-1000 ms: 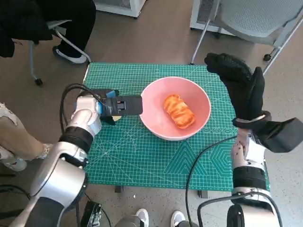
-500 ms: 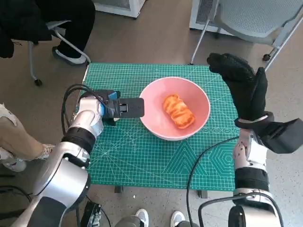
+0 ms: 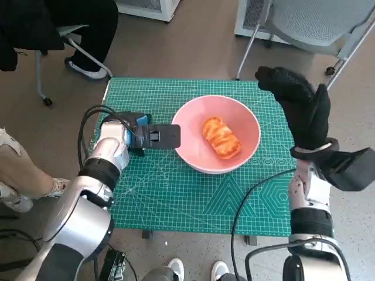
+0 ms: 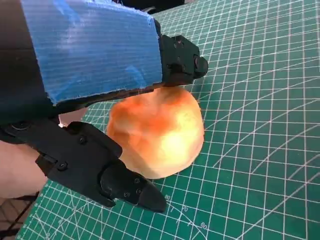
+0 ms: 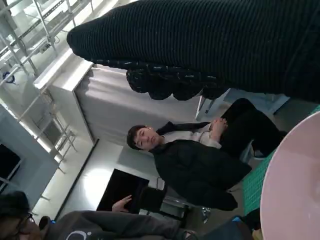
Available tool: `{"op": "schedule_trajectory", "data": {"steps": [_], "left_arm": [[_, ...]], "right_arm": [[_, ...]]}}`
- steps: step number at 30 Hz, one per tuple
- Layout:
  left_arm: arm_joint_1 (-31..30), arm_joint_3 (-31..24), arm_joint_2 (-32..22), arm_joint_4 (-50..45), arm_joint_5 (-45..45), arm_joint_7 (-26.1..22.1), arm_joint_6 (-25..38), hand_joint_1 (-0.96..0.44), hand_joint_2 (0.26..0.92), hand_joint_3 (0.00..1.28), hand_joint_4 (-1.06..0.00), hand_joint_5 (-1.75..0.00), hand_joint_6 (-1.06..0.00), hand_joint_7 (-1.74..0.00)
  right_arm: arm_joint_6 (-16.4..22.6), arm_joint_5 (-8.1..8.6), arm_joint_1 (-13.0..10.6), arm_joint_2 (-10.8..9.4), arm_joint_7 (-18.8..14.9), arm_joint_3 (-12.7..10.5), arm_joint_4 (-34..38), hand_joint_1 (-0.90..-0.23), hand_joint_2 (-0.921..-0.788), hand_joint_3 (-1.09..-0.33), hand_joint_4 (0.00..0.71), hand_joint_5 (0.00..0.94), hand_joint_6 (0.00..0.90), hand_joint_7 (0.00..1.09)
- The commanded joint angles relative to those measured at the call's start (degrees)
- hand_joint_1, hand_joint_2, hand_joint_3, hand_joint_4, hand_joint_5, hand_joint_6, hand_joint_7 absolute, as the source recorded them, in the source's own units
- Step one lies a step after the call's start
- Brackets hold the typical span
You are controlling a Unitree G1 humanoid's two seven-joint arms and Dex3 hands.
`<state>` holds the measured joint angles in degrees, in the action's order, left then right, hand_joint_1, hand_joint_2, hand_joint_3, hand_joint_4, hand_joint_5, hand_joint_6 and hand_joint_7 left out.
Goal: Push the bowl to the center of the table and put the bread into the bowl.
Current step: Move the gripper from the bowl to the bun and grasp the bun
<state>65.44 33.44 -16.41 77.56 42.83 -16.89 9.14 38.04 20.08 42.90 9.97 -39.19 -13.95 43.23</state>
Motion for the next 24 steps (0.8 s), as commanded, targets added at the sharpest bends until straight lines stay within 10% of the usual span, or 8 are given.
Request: {"op": "schedule_trajectory", "data": {"steps": [1,3,5,8,10,13,24], "left_arm": [[0.21,0.00,-0.06,0.47,-0.10,0.87,-0.72,-0.29,0.694,0.01,-0.16,-0.08,-0.17,-0.01],[0.10,-0.32,-0.03,0.52,-0.39,1.22,-0.63,-0.24,0.692,0.02,-0.25,-0.36,-0.18,-0.01],[-0.08,-0.89,-0.02,0.43,-0.83,2.72,-0.05,-0.14,0.703,0.04,-0.31,-1.12,-0.23,-0.02],[-0.45,-0.83,0.33,0.13,-0.57,6.21,0.96,-0.06,0.749,0.05,-0.47,-1.49,-0.33,-0.04],[-0.93,-0.25,0.65,-0.08,0.10,8.83,1.48,0.22,0.654,0.38,-0.65,-1.35,-0.50,-0.11],[-1.47,0.42,0.85,-0.14,0.70,10.83,1.80,0.34,0.636,0.47,-0.75,-1.24,-0.55,-0.42],[-1.03,0.10,-0.11,-0.19,-0.32,8.93,0.90,0.38,0.829,0.19,-0.74,-1.18,-0.47,-0.72]], "right_arm": [[-1.16,0.14,-1.81,0.59,-0.27,0.21,-0.32,-0.704,-0.921,-0.767,0.177,0.006,-0.001,0.54],[-1.30,0.19,-1.84,0.66,-0.26,0.20,-0.43,-0.703,-0.921,-0.767,0.177,0.006,-0.001,0.54],[-1.29,0.13,-1.93,0.69,-0.17,0.24,-0.67,-0.703,-0.921,-0.767,0.177,0.006,-0.001,0.54],[-1.32,0.12,-1.93,0.69,-0.09,0.24,-0.84,-0.703,-0.921,-0.767,0.177,0.006,-0.001,0.54],[-1.29,0.07,-1.91,0.66,0.00,0.26,-0.92,-0.701,-0.921,-0.767,0.177,0.006,-0.001,0.54],[-1.26,-0.05,-1.82,0.66,0.18,0.32,-0.97,-0.698,-0.921,-0.768,0.177,0.005,-0.001,0.54],[-0.98,-0.27,-1.31,0.58,0.36,0.52,-0.38,-0.689,-0.921,-0.769,0.178,0.005,-0.001,0.54]]}}
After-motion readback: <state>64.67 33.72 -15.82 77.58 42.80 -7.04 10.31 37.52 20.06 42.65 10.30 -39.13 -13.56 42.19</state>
